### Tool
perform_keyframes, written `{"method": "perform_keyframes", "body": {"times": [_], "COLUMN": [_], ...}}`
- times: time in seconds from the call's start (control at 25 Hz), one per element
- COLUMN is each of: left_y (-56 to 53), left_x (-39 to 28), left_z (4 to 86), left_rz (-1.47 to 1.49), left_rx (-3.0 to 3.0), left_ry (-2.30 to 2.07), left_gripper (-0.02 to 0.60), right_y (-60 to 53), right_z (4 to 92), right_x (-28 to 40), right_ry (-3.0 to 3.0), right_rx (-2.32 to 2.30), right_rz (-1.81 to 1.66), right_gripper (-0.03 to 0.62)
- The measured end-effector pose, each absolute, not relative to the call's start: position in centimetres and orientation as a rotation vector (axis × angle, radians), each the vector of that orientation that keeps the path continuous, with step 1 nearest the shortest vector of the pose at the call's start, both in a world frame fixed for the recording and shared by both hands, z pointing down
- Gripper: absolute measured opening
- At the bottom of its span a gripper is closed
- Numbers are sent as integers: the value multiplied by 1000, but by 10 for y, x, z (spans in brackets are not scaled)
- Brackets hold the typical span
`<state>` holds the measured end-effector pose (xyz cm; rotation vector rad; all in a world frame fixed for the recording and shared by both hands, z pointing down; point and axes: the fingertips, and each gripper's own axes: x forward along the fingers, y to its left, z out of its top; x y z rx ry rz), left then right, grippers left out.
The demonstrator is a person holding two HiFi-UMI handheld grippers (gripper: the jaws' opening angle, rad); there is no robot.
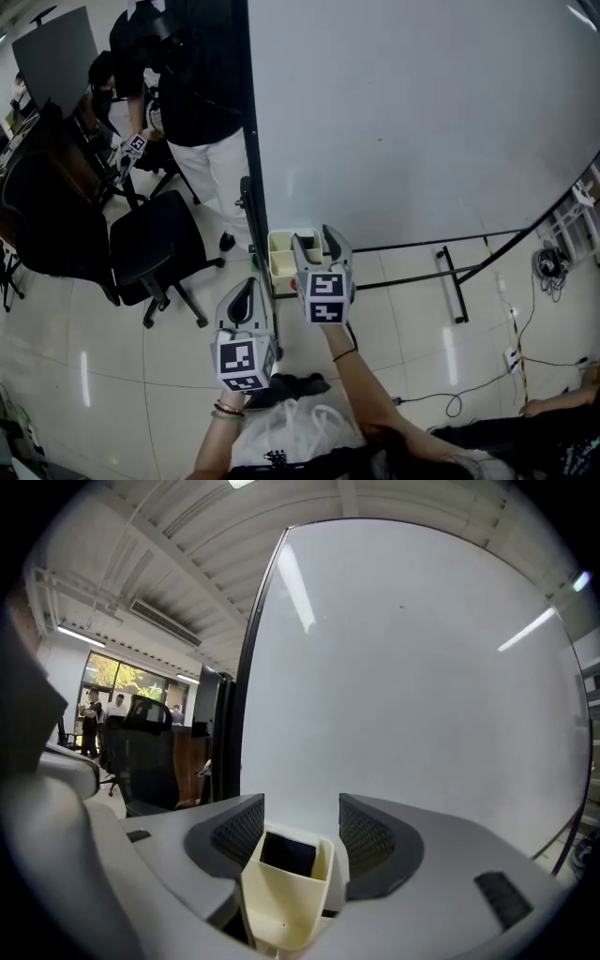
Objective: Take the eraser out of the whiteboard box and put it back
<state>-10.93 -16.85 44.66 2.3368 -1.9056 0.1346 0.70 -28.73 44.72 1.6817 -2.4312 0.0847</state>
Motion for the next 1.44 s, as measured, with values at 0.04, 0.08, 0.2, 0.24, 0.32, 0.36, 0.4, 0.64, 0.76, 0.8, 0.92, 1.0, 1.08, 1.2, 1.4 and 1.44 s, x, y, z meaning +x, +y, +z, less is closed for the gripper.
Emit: {"method": "perform_keyframes", "body": {"times": [0.04,0.08,0.2,0.24,0.32,0.36,0.4,0.64,0.76,0.8,0.92,1.0,1.08,1.2,1.4,1.44], "left_y": [-169,-169,-170,-170,-170,-170,-170,-167,-166,-165,-163,-162,-162,-161,-166,-168], "left_x": [-109,-108,-104,-103,-100,-98,-97,-80,-77,-76,-74,-74,-73,-75,-72,-71], "left_z": [447,447,447,448,447,446,445,439,438,437,437,437,437,436,435,436], "left_rz": [136,137,132,131,129,128,127,115,112,110,114,120,121,124,121,120], "left_rx": [2339,2342,2355,2358,2364,2369,2375,2419,2427,2428,2432,2434,2434,2429,2429,2429], "left_ry": [-1902,-1898,-1885,-1881,-1873,-1870,-1868,-1808,-1801,-1802,-1801,-1802,-1807,-1817,-1828,-1832], "left_gripper": [3,3,3,3,3,3,3,3,3,3,3,3,3,3,3,3], "right_y": [-282,-276,-259,-253,-243,-239,-236,-222,-218,-216,-212,-209,-207,-204,-206,-206], "right_z": [442,438,428,423,419,420,421,419,423,422,422,423,422,420,418,417], "right_x": [10,12,18,18,23,26,29,33,34,33,29,26,23,19,27,29], "right_ry": [-2441,-2448,-2470,-2480,-2486,-2479,-2469,-2463,-2452,-2455,-2468,-2475,-2488,-2506,-2506,-2507], "right_rx": [1687,1688,1678,1673,1673,1679,1682,1673,1661,1658,1644,1633,1621,1603,1618,1621], "right_rz": [75,72,91,102,105,94,81,84,79,80,81,83,95,120,136,142], "right_gripper": [272,270,267,265,264,253,244,239,239,239,239,239,238,235,235,235]}}
